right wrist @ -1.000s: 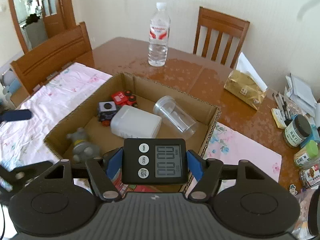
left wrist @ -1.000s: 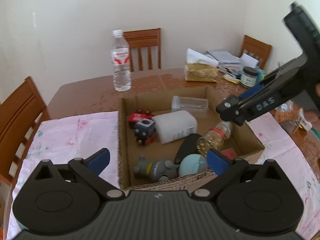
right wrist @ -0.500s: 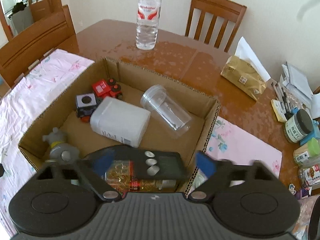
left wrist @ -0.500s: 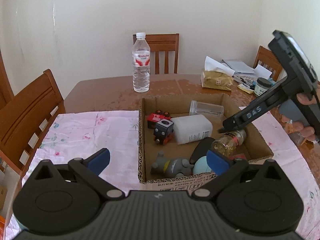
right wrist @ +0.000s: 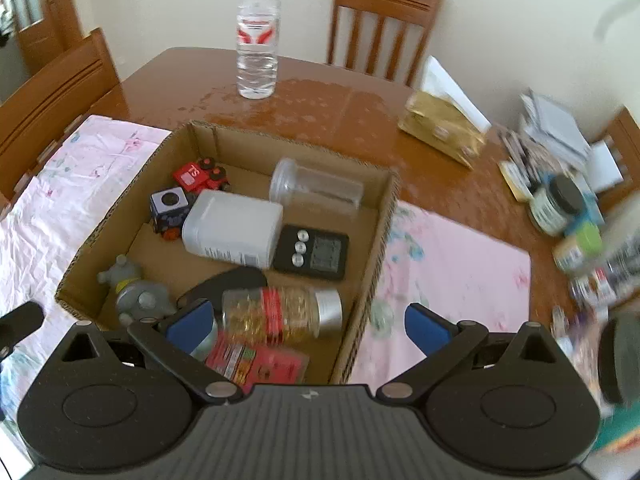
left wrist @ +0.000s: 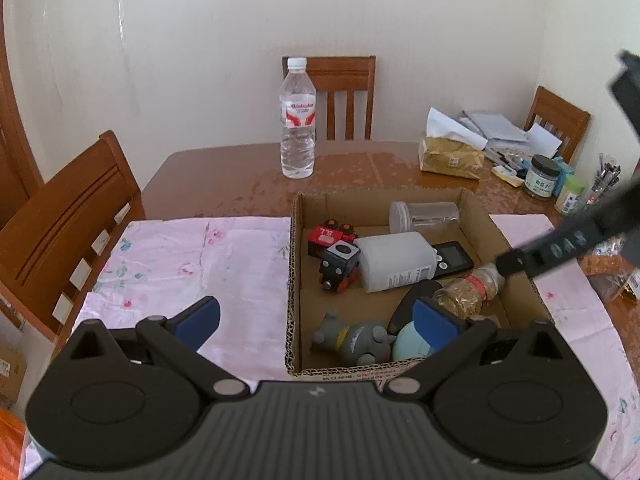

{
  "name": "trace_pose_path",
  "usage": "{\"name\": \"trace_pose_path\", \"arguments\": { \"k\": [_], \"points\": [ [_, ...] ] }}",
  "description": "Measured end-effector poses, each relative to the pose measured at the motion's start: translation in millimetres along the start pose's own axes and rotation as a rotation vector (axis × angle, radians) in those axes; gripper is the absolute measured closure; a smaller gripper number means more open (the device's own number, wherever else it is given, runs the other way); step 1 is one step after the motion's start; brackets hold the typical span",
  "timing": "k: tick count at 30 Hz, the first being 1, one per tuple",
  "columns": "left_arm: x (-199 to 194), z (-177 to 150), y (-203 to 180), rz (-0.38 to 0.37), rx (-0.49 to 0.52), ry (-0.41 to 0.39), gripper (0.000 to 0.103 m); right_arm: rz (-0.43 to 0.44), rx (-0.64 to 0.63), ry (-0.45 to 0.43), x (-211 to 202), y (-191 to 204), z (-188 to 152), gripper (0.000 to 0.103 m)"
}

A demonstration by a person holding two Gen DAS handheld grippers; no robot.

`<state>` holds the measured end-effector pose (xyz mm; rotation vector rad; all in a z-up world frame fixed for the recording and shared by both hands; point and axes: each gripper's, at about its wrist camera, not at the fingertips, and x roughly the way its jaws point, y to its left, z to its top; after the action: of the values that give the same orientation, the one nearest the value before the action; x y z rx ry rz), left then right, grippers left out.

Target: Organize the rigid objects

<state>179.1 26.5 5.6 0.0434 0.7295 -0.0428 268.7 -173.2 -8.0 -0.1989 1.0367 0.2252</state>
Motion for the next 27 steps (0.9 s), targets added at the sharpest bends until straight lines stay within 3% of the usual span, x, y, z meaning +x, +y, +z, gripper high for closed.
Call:
{"name": "trace_pose_path", "arguments": {
  "k": [7,10,27],
  "points": [
    [5.3,11.4,-8.6,0.061,-0.005,0.122,0.001,-0.054,0.098,-0.015,-29.0,11.4,-32.1,0.0],
    [4.4,15.7,-11.4,0.055,-0.007,0.159,0.001,-0.045,0.125,-0.025,-39.3,15.5,-40.0,0.0],
    [-16.8,31.2,-15.9,0.067,0.006,0.145,0.001,-0.038,0.18,-0.095,-71.5,20.8,-44.7,0.0]
  ]
}}
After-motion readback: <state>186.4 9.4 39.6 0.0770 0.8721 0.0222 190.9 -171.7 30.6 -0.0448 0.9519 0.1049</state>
